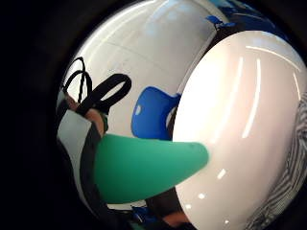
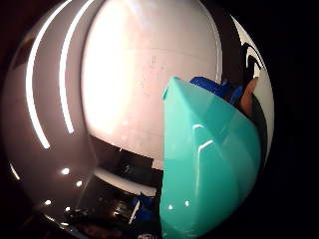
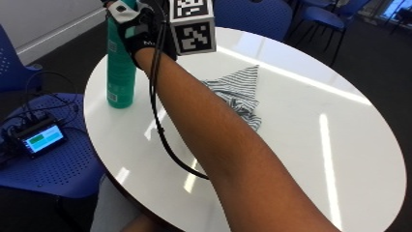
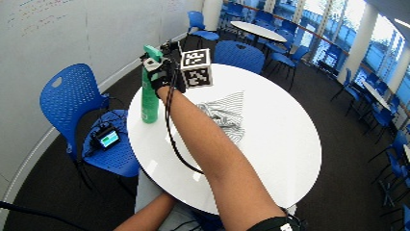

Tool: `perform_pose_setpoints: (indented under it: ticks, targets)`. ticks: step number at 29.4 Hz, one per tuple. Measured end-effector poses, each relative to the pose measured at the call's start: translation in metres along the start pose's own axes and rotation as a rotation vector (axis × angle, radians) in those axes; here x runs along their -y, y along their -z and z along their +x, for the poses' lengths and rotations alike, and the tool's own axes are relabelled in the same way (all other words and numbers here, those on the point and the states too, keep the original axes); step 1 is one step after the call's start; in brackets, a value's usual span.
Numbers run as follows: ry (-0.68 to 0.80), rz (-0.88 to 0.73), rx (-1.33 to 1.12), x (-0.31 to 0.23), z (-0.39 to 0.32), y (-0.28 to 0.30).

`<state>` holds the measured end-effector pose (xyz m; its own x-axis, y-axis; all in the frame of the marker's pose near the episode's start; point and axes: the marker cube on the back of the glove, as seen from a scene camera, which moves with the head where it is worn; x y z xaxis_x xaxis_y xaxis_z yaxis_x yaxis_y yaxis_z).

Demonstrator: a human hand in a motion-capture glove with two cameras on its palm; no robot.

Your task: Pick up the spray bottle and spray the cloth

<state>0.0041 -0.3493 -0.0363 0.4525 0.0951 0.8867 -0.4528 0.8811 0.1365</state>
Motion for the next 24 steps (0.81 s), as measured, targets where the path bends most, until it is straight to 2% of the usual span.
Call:
perform_pose_setpoints:
  ticks: [24]
  targets:
    - [0.060, -0.039, -0.145, 0.008, -0.067, -0.001]
